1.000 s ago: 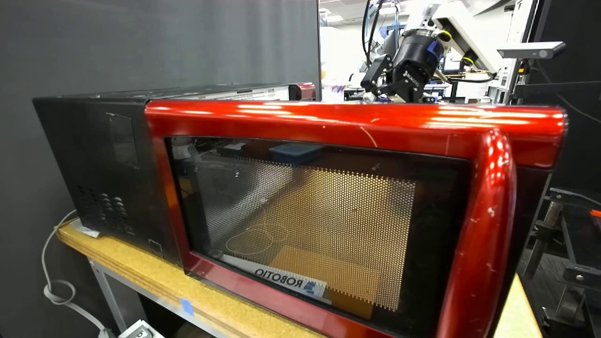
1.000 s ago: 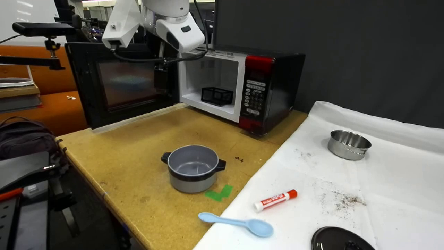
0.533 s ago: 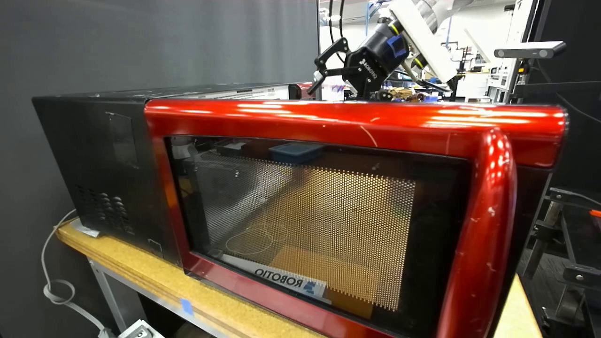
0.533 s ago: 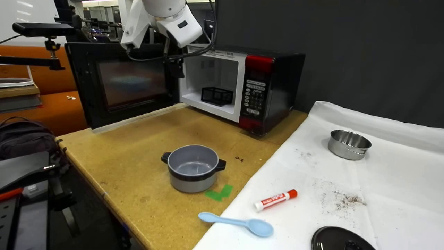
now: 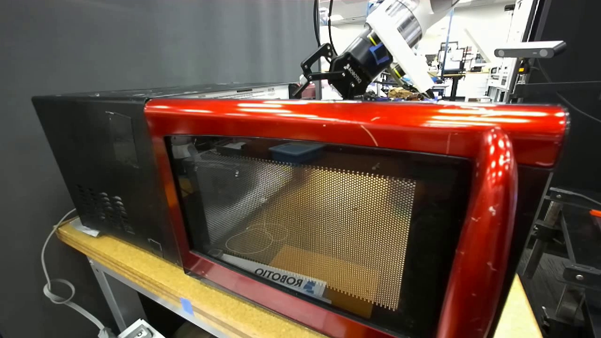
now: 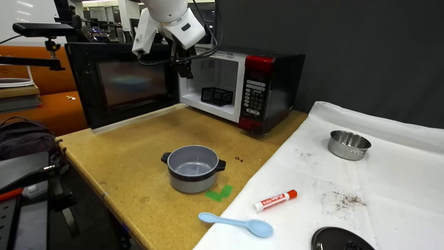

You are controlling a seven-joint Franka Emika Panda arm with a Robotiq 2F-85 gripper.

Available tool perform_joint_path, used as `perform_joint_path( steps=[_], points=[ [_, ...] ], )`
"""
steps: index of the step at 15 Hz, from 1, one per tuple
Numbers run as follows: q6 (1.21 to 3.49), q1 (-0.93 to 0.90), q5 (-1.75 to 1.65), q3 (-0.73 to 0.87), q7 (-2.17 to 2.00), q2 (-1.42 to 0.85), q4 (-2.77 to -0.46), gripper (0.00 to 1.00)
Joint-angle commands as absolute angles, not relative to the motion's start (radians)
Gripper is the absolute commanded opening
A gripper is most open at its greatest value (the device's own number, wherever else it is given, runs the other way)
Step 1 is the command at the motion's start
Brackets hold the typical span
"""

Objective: Remove the black basket out of the microwave and put it to the left of the marker

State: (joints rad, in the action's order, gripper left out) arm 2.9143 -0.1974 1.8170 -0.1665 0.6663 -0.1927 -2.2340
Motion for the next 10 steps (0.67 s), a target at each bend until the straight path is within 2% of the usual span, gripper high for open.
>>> perform_joint_path(
  steps=[1,10],
  points=[
    [2.914,-0.197,1.817,-0.166,0.666,-0.193,-2.234,1.00],
    [2.888,-0.202,2.060,-0.116,0.719,-0.446,-2.030,1.00]
  ],
)
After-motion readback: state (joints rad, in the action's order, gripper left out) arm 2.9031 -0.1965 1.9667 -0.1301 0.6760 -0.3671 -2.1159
